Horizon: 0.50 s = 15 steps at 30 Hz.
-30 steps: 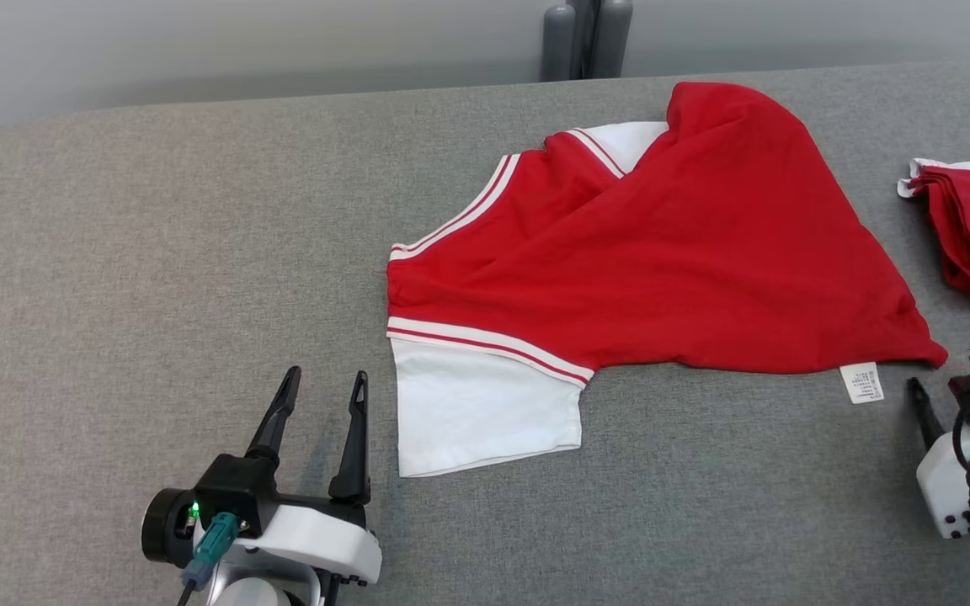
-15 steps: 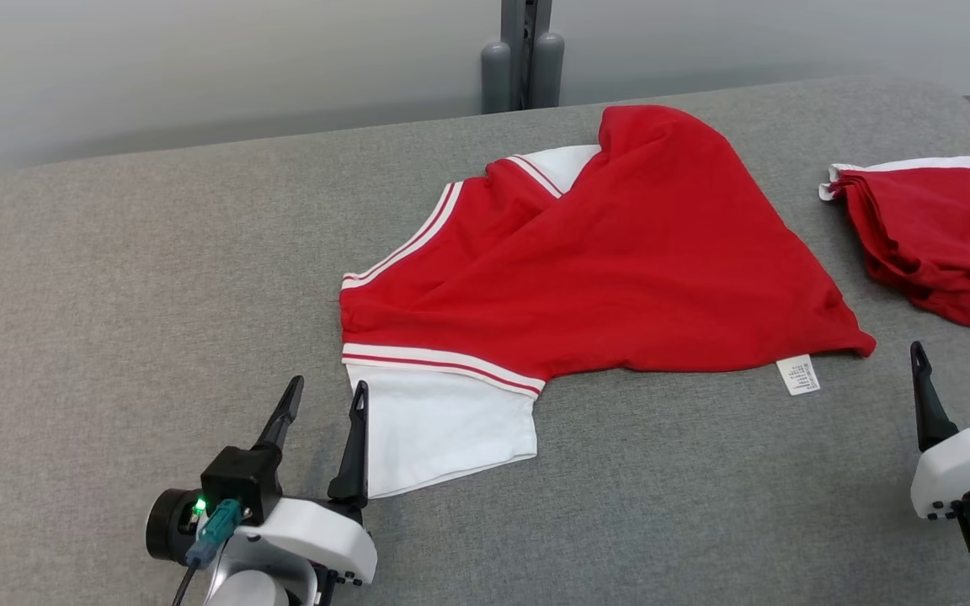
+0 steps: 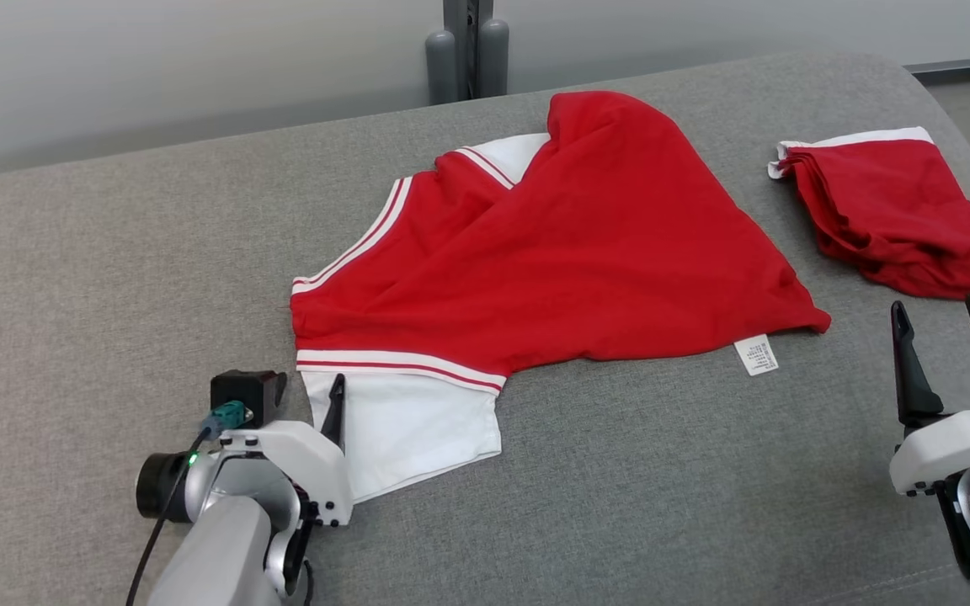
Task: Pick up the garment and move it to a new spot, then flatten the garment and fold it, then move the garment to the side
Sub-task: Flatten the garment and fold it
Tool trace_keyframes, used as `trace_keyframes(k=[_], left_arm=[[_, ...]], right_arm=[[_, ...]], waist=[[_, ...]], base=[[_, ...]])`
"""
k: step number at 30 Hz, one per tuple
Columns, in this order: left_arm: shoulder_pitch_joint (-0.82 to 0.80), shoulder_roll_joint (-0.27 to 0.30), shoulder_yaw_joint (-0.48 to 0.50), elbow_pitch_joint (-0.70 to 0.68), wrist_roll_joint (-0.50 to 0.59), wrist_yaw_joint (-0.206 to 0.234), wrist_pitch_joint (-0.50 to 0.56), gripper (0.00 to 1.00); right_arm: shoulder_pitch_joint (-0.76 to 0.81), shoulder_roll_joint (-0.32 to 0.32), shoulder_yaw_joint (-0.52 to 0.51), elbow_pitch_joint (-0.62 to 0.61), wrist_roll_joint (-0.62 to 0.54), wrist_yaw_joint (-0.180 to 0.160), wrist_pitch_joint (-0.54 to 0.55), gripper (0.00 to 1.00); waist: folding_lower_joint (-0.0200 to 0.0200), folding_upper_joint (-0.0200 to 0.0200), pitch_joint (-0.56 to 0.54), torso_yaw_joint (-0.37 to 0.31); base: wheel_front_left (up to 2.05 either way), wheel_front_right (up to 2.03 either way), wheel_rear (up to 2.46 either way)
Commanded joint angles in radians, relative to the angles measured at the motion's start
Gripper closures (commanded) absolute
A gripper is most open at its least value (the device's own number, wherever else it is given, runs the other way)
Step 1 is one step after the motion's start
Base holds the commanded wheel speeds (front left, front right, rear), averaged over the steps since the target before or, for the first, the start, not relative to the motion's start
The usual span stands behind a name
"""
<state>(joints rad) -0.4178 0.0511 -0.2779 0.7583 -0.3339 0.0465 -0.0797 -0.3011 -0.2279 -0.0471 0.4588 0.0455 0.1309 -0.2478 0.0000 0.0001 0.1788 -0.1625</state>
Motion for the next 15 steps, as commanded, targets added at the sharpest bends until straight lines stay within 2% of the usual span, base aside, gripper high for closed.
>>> trace_keyframes(k=[1, 4, 5, 6, 7, 8, 11, 15], left_arm=[[-0.027, 0.011, 0.000, 0.016, 0.013, 0.011, 0.001, 0.00], [-0.048, 0.008, 0.000, 0.061, 0.003, 0.014, 0.000, 0.00], [-0.053, 0.009, -0.003, 0.072, 0.000, 0.009, -0.003, 0.13], [-0.057, 0.009, -0.008, 0.082, 0.000, 0.006, -0.006, 0.60], [-0.059, 0.008, -0.014, 0.091, -0.002, -0.002, -0.008, 0.88], [-0.060, 0.006, -0.021, 0.100, -0.006, -0.008, -0.008, 1.00], [-0.059, 0.005, -0.038, 0.113, -0.016, -0.019, -0.028, 1.00], [-0.052, 0.004, -0.051, 0.106, -0.031, -0.014, -0.075, 1.00]], right_arm=[[0.010, -0.002, 0.000, -0.013, 0.005, 0.000, 0.000, 0.00], [0.020, -0.001, -0.003, -0.033, 0.008, 0.000, 0.006, 0.00], [0.024, 0.000, -0.005, -0.039, 0.009, 0.000, 0.009, 0.00], [0.026, 0.000, -0.007, -0.044, 0.010, 0.000, 0.008, 0.00], [0.028, 0.000, -0.009, -0.048, 0.010, 0.000, 0.009, 0.00], [0.030, 0.000, -0.011, -0.051, 0.011, 0.000, 0.010, 0.00], [0.043, -0.001, -0.023, -0.059, 0.011, 0.000, 0.010, 0.00], [0.056, 0.002, -0.041, -0.065, 0.011, 0.000, 0.009, 0.00]], waist=[[0.0000, -0.0001, 0.006, -0.008], [0.0000, -0.0001, 0.008, -0.015], [0.0000, -0.0001, 0.008, -0.017], [0.0000, -0.0001, 0.007, -0.018], [0.0000, -0.0001, 0.005, -0.018], [0.0000, -0.0001, 0.003, -0.018], [0.0000, -0.0001, -0.007, -0.009], [0.0000, -0.0001, -0.025, 0.016]], base=[[0.00, 0.00, 0.00], [0.00, 0.00, 0.00], [0.00, 0.00, 0.00], [0.00, 0.00, 0.00], [0.00, 0.00, 0.00], [0.00, 0.00, 0.00], [0.00, 0.00, 0.00], [0.00, 0.00, 0.00]])
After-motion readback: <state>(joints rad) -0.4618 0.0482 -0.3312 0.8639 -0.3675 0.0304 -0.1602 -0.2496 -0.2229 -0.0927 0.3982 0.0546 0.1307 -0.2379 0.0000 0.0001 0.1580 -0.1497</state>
